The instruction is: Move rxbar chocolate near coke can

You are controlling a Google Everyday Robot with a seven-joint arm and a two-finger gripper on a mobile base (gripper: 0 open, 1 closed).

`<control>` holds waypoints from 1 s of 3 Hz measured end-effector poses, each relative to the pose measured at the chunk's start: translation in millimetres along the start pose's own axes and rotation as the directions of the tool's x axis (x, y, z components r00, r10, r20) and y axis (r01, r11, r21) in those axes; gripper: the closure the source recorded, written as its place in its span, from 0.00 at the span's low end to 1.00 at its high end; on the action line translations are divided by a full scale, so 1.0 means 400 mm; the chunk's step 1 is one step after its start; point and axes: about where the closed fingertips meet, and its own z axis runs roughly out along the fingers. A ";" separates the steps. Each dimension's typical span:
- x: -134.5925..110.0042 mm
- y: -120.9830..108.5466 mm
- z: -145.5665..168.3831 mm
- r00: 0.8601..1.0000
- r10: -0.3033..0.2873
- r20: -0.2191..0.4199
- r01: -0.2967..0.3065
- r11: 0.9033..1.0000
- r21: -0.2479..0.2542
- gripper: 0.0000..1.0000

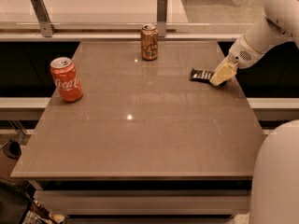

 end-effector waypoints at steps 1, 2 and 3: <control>0.000 0.000 0.000 1.000 0.000 0.000 0.000 1.000 0.000 1.00; -0.014 0.027 -0.027 0.999 -0.037 0.026 0.038 0.999 -0.008 1.00; -0.042 0.075 -0.074 0.993 -0.102 0.066 0.103 0.995 -0.005 1.00</control>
Offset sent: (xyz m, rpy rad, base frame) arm -0.0323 0.0118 0.0427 0.0513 -0.0679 0.1028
